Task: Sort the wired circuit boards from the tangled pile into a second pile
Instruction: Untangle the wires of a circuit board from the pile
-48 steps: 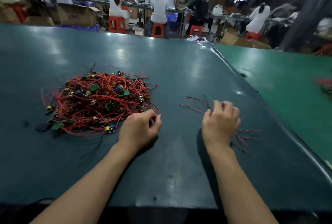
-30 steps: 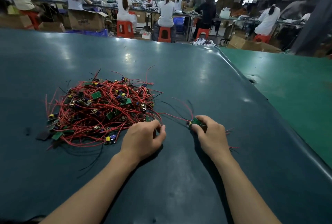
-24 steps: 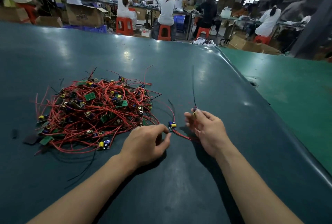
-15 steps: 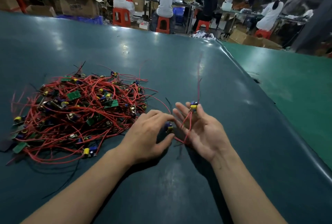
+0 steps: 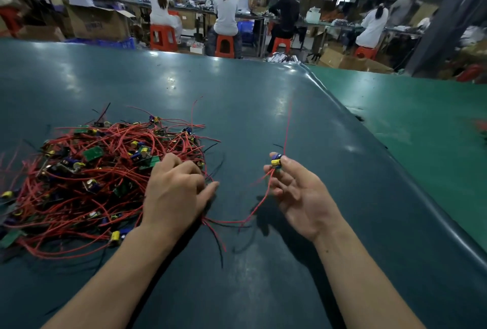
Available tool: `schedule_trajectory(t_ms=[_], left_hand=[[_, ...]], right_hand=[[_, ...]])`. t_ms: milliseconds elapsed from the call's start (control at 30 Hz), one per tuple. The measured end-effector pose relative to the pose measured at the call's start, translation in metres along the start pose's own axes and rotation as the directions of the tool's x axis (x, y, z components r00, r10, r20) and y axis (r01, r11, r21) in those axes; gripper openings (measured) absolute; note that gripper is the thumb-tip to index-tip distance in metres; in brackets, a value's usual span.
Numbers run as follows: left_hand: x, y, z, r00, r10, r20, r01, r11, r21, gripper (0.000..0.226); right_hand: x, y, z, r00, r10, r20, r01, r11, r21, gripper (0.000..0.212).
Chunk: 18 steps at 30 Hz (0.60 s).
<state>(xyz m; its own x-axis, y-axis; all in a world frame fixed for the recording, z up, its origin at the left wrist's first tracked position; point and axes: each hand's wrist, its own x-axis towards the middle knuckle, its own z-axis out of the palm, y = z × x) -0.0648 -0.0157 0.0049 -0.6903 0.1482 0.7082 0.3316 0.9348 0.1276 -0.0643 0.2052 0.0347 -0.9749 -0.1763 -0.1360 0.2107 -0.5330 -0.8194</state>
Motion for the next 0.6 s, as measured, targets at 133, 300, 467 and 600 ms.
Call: schedule_trajectory(t_ms=[133, 300, 467, 600], left_hand=[[-0.009, 0.025, -0.001, 0.978, 0.190, -0.084, -0.208, 0.916, -0.342, 0.029], [-0.010, 0.035, -0.003, 0.998, -0.060, 0.032, 0.066, 0.765, -0.640, 0.029], [-0.010, 0.037, -0.003, 0.958, -0.253, 0.134, 0.264, 0.601, -0.754, 0.018], [-0.005, 0.040, -0.005, 0.914, -0.373, 0.158, 0.323, 0.435, -0.840, 0.018]], right_hand=[[-0.002, 0.005, 0.005, 0.995, 0.095, 0.042, -0.093, 0.995, -0.047, 0.028], [-0.004, 0.014, 0.014, 0.992, 0.093, 0.083, -0.093, 0.996, -0.014, 0.026], [-0.004, 0.023, 0.022, 0.993, 0.077, 0.092, -0.073, 0.996, -0.042, 0.029], [0.000, 0.024, 0.023, 1.000, -0.023, 0.010, 0.023, 1.000, -0.006, 0.016]])
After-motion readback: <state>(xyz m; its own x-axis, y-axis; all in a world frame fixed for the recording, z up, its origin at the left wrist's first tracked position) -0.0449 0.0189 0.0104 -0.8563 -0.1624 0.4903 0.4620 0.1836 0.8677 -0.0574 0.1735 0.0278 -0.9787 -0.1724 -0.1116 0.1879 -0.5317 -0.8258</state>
